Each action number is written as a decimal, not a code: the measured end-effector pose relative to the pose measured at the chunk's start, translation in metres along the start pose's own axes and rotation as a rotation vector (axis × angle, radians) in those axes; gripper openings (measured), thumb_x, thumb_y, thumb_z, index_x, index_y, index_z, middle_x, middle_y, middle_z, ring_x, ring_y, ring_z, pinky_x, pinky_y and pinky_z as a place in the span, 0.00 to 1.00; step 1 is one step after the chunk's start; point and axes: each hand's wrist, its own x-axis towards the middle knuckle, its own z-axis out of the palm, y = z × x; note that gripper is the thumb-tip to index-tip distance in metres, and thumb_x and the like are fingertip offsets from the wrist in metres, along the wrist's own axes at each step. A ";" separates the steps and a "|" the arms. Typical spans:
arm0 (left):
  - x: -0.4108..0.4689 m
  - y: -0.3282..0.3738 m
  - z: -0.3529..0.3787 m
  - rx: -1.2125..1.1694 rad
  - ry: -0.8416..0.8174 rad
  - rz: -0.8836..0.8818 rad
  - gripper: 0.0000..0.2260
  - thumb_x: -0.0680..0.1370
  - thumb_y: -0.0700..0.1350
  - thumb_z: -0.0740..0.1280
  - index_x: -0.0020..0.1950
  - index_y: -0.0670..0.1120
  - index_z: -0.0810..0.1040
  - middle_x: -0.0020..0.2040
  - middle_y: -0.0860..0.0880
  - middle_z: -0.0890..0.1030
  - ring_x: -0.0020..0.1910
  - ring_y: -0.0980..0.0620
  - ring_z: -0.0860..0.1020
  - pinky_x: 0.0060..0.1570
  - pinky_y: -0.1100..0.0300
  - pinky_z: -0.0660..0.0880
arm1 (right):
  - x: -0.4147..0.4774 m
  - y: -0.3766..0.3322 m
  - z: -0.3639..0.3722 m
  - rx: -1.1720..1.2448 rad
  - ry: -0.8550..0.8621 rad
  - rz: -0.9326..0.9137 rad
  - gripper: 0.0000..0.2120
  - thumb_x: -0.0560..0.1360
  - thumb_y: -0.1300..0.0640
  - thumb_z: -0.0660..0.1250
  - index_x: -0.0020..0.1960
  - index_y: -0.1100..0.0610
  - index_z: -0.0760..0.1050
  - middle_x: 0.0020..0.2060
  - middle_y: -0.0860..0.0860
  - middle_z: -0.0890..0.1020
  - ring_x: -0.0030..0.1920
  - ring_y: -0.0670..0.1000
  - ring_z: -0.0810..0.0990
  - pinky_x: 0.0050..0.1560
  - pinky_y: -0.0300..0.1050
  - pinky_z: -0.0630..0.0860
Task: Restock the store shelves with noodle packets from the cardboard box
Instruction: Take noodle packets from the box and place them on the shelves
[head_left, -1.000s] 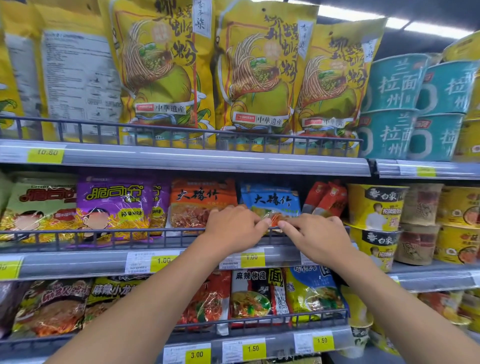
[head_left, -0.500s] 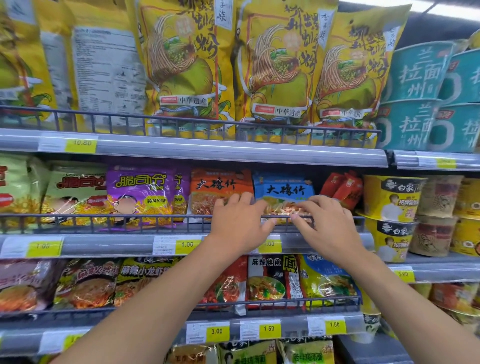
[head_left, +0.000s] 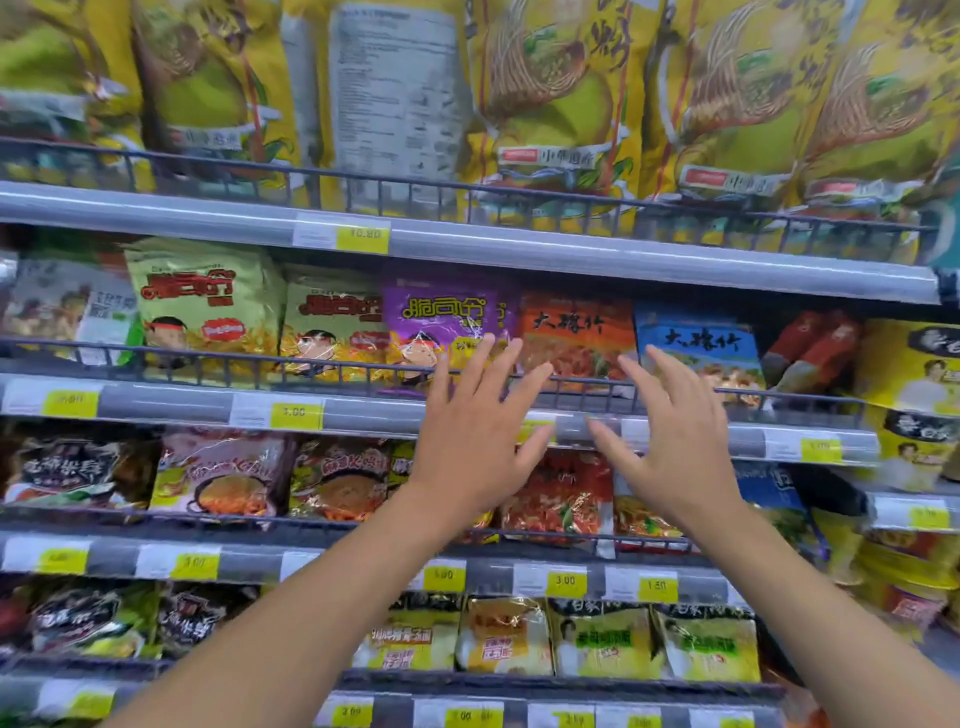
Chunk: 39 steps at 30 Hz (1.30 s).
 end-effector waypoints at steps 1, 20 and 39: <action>-0.013 -0.011 -0.003 0.008 -0.001 0.004 0.28 0.81 0.65 0.55 0.79 0.58 0.61 0.82 0.49 0.59 0.82 0.45 0.52 0.76 0.36 0.52 | -0.005 -0.014 0.004 0.009 0.006 -0.011 0.35 0.75 0.33 0.59 0.78 0.47 0.62 0.78 0.51 0.62 0.78 0.53 0.59 0.78 0.60 0.55; -0.286 -0.090 0.060 -0.077 -0.255 -0.038 0.29 0.84 0.60 0.55 0.82 0.49 0.56 0.83 0.45 0.54 0.82 0.41 0.48 0.78 0.40 0.52 | -0.215 -0.146 0.139 0.233 -0.201 -0.088 0.34 0.78 0.42 0.66 0.78 0.55 0.61 0.79 0.57 0.58 0.78 0.57 0.59 0.75 0.66 0.57; -0.735 0.032 0.258 -0.408 -1.058 -0.392 0.27 0.72 0.50 0.58 0.70 0.47 0.73 0.68 0.47 0.74 0.67 0.43 0.72 0.64 0.48 0.72 | -0.676 -0.074 0.316 0.251 -1.139 0.203 0.36 0.71 0.42 0.60 0.78 0.49 0.60 0.74 0.51 0.69 0.72 0.58 0.69 0.70 0.60 0.66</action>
